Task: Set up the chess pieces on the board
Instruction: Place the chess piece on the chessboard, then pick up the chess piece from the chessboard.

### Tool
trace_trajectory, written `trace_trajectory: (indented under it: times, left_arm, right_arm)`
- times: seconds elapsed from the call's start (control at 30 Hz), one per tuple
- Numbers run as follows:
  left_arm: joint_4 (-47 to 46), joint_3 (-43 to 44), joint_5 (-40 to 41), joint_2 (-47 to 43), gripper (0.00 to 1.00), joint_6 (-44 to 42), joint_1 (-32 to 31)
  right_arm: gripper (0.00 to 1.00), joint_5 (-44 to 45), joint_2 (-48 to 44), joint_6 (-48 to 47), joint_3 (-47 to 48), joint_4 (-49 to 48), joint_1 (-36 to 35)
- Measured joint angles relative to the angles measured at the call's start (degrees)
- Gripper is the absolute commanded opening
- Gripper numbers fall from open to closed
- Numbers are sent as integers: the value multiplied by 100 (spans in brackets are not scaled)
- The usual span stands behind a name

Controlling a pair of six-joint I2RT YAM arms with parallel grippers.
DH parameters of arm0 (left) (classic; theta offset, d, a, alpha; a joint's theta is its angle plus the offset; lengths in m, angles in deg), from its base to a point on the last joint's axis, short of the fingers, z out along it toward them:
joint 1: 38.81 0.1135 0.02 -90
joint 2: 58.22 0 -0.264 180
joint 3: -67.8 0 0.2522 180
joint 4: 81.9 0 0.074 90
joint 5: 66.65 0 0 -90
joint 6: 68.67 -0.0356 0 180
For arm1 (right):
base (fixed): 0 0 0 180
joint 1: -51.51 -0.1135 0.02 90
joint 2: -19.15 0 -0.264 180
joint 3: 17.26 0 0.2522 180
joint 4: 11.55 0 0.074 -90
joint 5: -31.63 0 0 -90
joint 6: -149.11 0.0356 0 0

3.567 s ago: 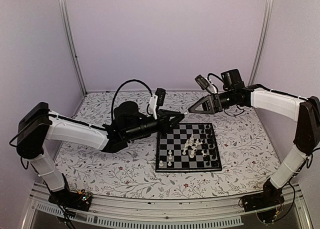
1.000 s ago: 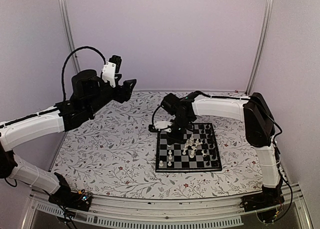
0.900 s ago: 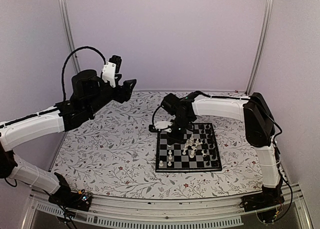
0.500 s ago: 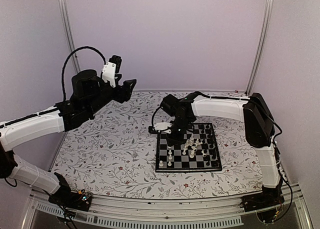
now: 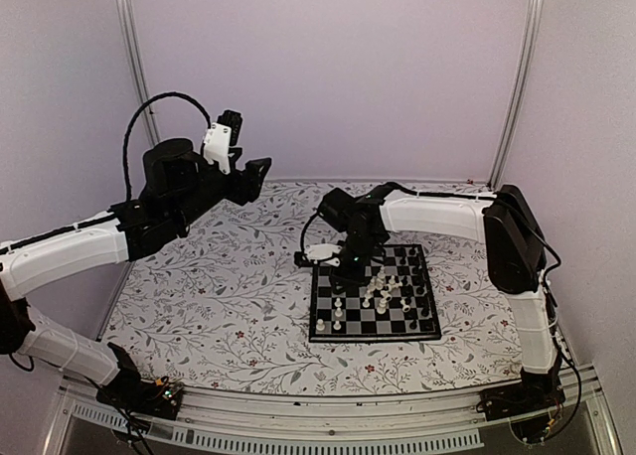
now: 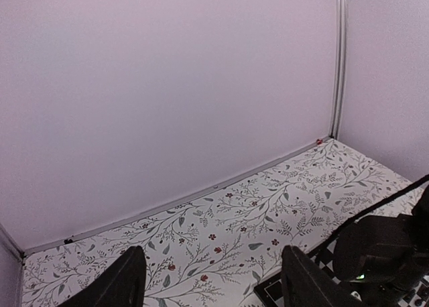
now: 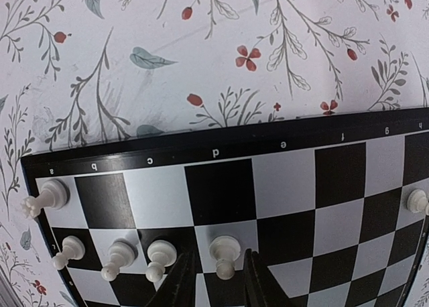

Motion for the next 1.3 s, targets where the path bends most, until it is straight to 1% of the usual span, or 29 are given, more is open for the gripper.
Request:
trace_trajectory:
  times: [0.13,0.23,0.33,0.5,0.63,0.8,1.3]
  left_arm:
    - [2,0,0,0,70,-13,2]
    - [7,0,0,0,70,-24,0]
    - [17,0,0,0,70,-42,0]
    - [35,0,0,2,71,-61,2]
    - [37,0,-7,42,70,-61,2]
    - [55,0,-20,125,71,-61,2]
    - [122,2,-46,225,71,-61,2]
  right_arm:
    - [31,13,-133,31,-52,22,0]
    - [31,4,-501,52,-321,-2,44]
    - [32,-57,-1060,74,-761,-57,129]
    - [42,-291,-1923,57,-1637,-175,448]
    - [43,-310,-2280,-17,-2291,-223,568]
    - [43,-308,-2291,-48,-2603,-258,535]
    - [42,-264,-1941,-44,-2608,-396,529]
